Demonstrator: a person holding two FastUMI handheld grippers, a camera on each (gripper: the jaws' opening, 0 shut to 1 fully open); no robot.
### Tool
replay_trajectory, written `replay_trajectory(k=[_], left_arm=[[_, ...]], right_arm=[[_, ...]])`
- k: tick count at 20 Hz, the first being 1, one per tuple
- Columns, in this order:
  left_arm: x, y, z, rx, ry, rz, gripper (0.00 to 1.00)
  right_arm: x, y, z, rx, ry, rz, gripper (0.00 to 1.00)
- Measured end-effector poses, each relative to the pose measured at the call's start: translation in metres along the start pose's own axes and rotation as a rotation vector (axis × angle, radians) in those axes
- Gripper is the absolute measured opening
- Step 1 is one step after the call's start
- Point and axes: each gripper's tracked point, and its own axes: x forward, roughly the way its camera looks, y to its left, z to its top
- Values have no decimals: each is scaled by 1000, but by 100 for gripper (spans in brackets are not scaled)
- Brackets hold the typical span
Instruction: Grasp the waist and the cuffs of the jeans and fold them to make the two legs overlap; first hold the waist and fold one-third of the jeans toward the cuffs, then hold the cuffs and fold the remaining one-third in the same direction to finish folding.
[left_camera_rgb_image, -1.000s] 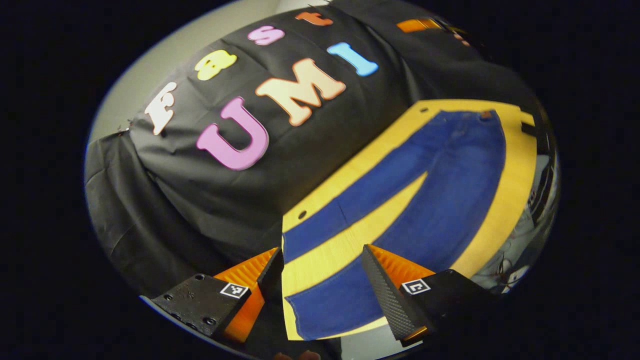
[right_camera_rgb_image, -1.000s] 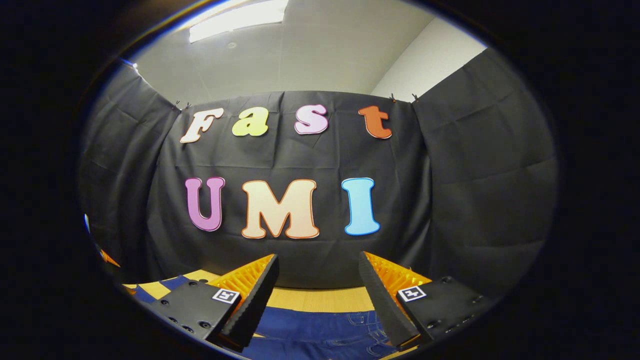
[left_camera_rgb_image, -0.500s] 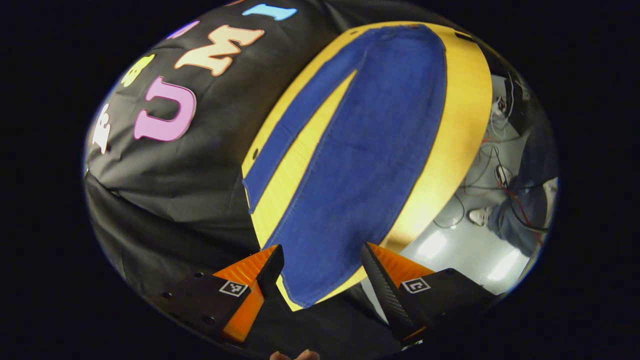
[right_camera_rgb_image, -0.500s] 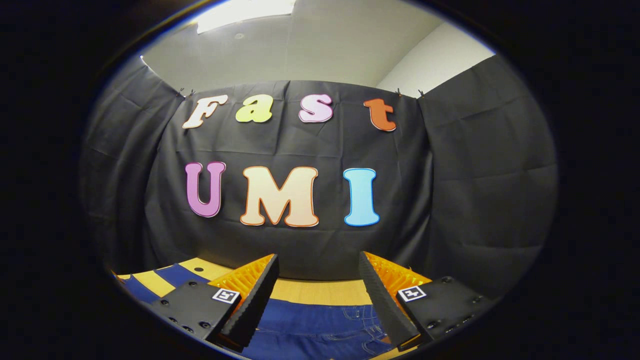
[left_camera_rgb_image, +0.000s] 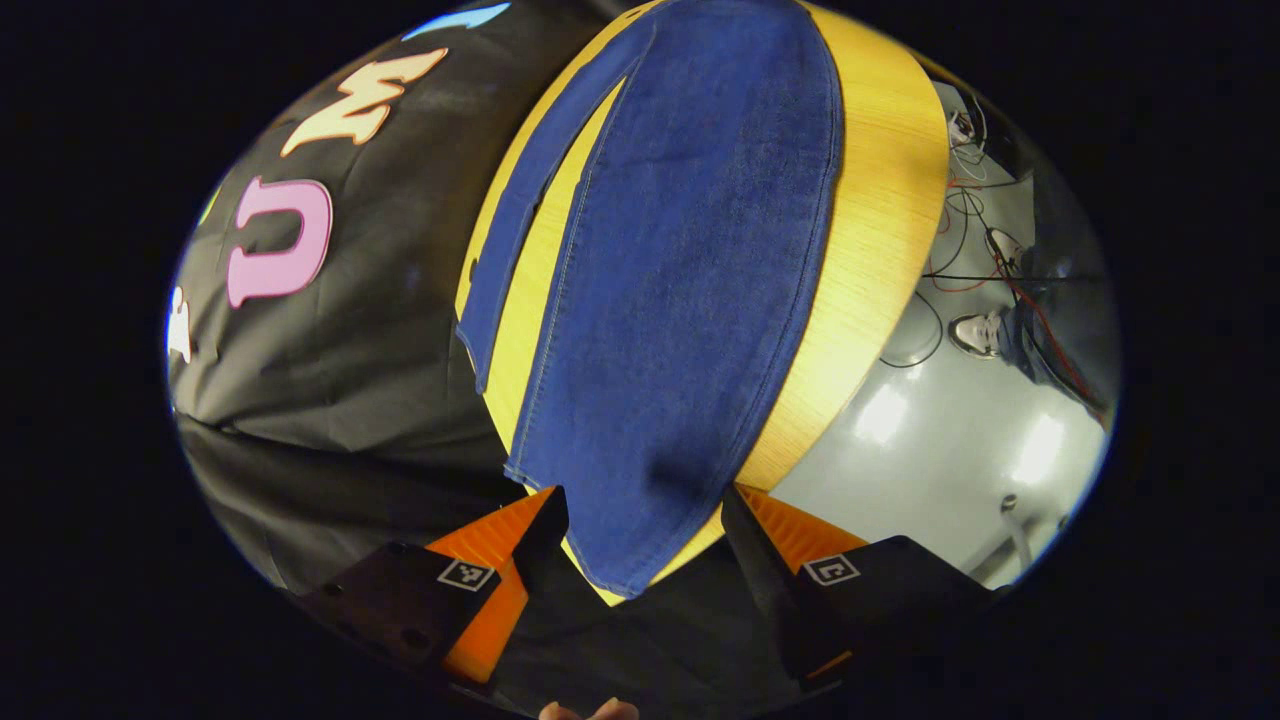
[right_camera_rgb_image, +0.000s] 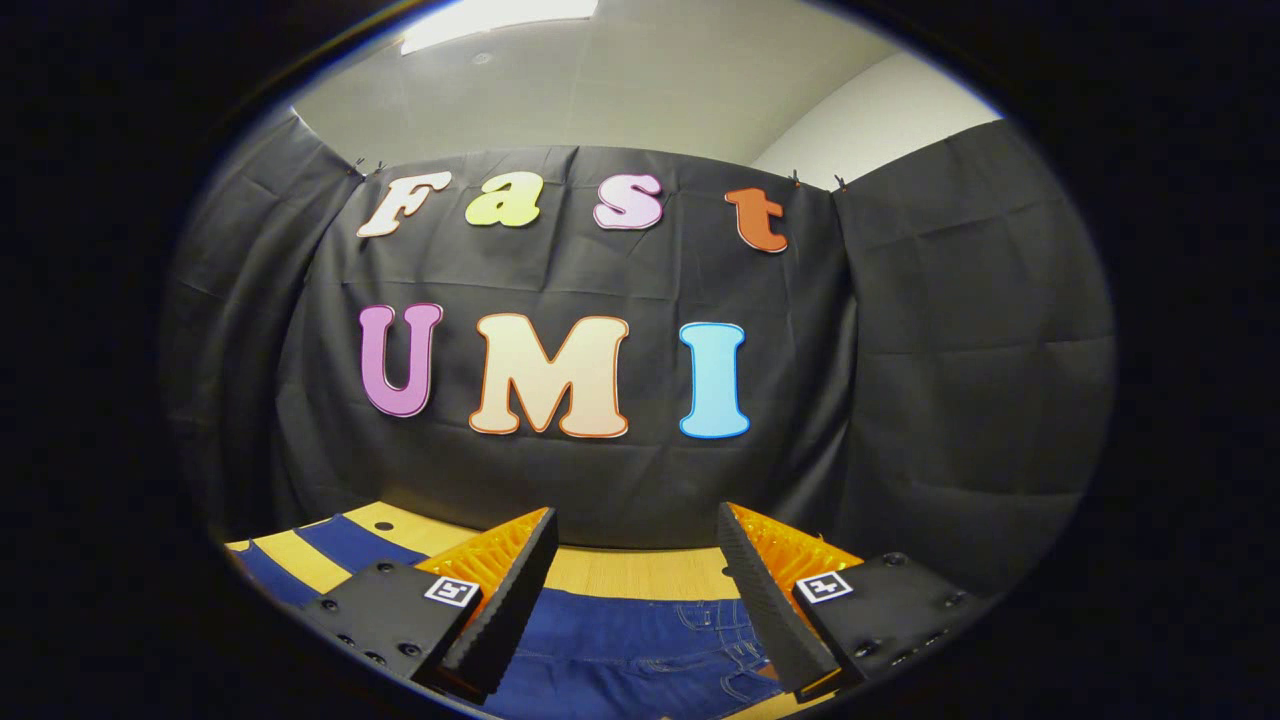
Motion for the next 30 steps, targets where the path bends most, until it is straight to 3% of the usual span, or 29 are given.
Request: replay_trajectory(k=[1, 4, 7, 10, 13, 15, 19, 25, 30], left_arm=[[4, 2, 2, 17, -7, 5, 95], [17, 6, 0, 48, -23, 1, 96], [29, 17, 8, 87, -44, 10, 86], [41, 10, 8, 58, -58, -36, 75], [46, 0, 8, 62, -59, -68, 28], [42, -1, 7, 28, -62, -70, 12], [44, -5, 7, -10, -45, -90, 0], [43, -5, 5, -33, -2, -105, 0], [44, -4, 5, 7, 13, -102, 0]], right_arm=[[-1, 2, -2, -2, 2, -2, 99], [-2, 8, -4, -1, 5, -15, 98], [-3, 11, -7, -4, 10, -35, 99], [-5, 11, -11, -15, 17, -56, 99], [-8, 10, -16, -52, 24, -70, 99], [-10, 7, -23, -121, 30, -61, 99], [-20, -6, -57, -364, 86, 15, 98], [-54, -44, -163, -740, 300, 225, 99], [-82, -77, -250, -1035, 464, 397, 99]])
